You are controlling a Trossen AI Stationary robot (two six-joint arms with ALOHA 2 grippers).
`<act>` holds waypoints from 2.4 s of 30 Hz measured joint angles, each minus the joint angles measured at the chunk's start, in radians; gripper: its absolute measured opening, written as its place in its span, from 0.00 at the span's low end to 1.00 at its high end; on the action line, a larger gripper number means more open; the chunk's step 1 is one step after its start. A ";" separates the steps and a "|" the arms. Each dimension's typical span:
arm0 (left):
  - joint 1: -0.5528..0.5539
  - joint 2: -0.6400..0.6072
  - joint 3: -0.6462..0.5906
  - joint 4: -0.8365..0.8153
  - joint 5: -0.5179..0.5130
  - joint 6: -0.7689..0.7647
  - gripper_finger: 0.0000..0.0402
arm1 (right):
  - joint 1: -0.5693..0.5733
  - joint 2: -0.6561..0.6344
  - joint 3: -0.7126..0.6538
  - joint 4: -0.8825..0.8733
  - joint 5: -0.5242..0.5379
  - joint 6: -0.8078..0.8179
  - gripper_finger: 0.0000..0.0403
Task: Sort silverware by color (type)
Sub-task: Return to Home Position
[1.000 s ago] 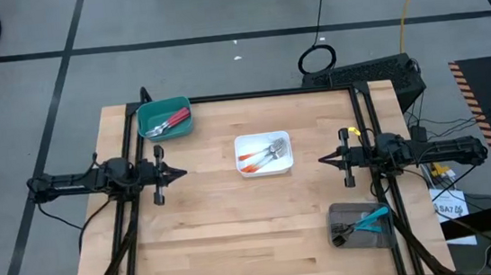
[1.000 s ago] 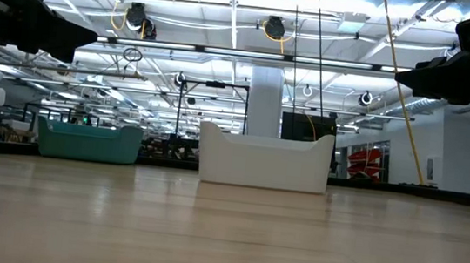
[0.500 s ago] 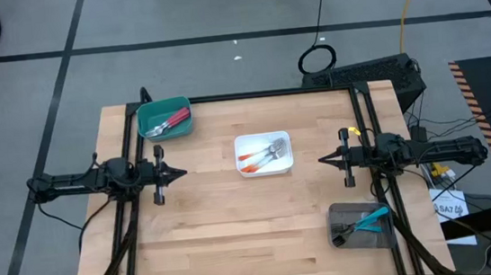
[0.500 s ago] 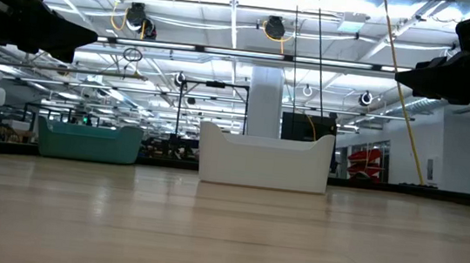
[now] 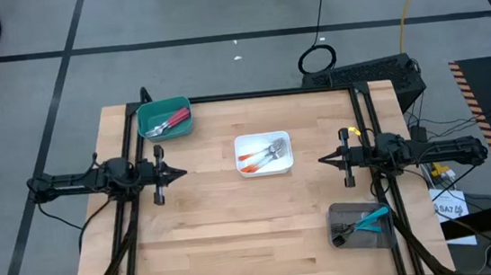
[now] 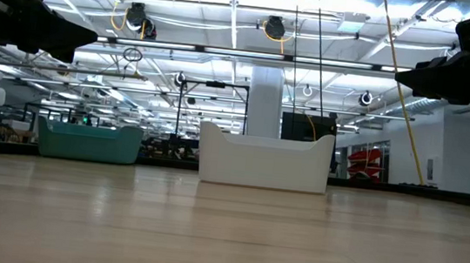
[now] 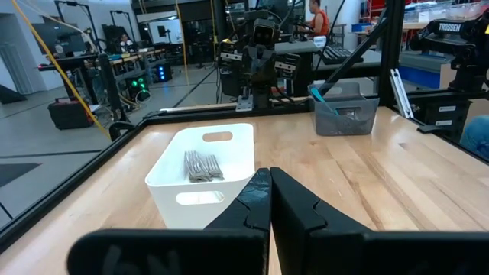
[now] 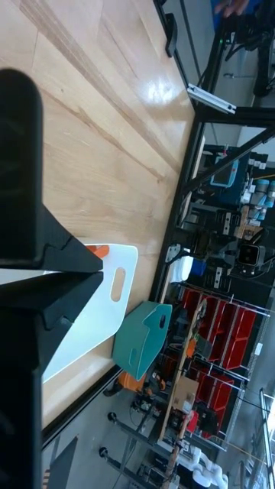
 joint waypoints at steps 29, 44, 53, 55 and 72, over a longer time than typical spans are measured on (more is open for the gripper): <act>0.000 0.045 -0.015 0.082 0.006 -0.046 0.01 | 0.000 0.000 0.000 0.003 0.000 0.000 0.02; 0.000 0.045 -0.014 0.113 0.008 -0.161 0.01 | 0.000 0.000 0.000 0.005 0.000 0.000 0.02; 0.019 0.041 -0.014 0.072 -0.003 -0.064 0.01 | 0.000 0.000 0.000 0.005 0.000 0.000 0.02; 0.034 0.030 -0.014 0.059 -0.005 -0.060 0.01 | 0.000 0.000 0.000 0.005 0.000 0.000 0.02; 0.066 -0.027 -0.014 0.035 0.044 -0.053 0.01 | 0.000 0.000 0.000 0.005 0.000 0.000 0.02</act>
